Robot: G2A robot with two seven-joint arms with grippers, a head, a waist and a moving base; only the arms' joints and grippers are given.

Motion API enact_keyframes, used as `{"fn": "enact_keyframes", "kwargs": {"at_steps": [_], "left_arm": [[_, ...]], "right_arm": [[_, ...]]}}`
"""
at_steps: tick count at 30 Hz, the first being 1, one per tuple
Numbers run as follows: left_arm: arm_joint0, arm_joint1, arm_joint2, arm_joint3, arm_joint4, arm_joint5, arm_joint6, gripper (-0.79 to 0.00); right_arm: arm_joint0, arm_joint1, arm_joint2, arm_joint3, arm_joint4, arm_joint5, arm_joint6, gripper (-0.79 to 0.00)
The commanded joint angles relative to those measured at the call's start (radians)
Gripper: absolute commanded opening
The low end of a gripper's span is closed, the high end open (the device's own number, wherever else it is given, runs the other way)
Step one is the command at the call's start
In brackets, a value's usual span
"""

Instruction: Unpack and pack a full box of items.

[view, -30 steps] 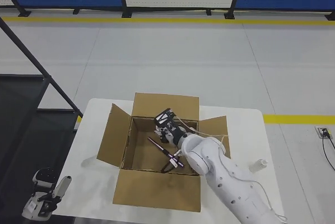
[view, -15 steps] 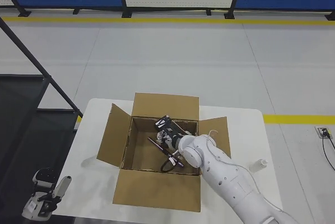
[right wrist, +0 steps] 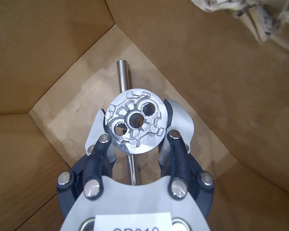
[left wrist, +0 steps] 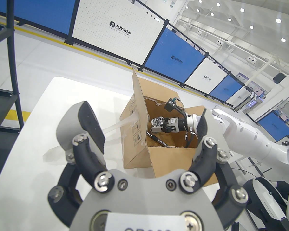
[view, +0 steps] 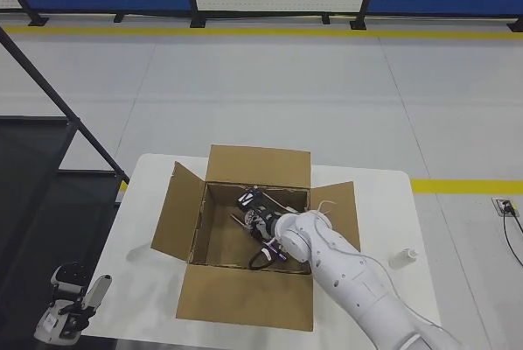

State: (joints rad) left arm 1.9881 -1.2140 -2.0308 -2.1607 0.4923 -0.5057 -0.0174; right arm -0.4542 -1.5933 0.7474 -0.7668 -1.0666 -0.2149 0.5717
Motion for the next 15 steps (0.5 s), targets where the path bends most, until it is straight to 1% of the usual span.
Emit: {"fn": "enact_keyframes", "kwargs": {"at_steps": [1,11,15], "left_arm": [[0.000,0.000,0.000,0.000,0.000,0.000,0.000,0.000],[0.000,0.000,0.000,0.000,0.000,0.000,0.000,0.000],[0.000,0.000,0.000,0.000,0.000,0.000,0.000,0.000]], "right_arm": [[0.002,-0.002,-0.001,0.005,-0.004,-0.002,0.000,-0.465],[-0.003,-0.006,0.013,0.009,-0.019,0.004,-0.004,-0.443],[-0.012,-0.006,0.020,0.000,-0.025,0.008,-0.006,-0.403]]}}
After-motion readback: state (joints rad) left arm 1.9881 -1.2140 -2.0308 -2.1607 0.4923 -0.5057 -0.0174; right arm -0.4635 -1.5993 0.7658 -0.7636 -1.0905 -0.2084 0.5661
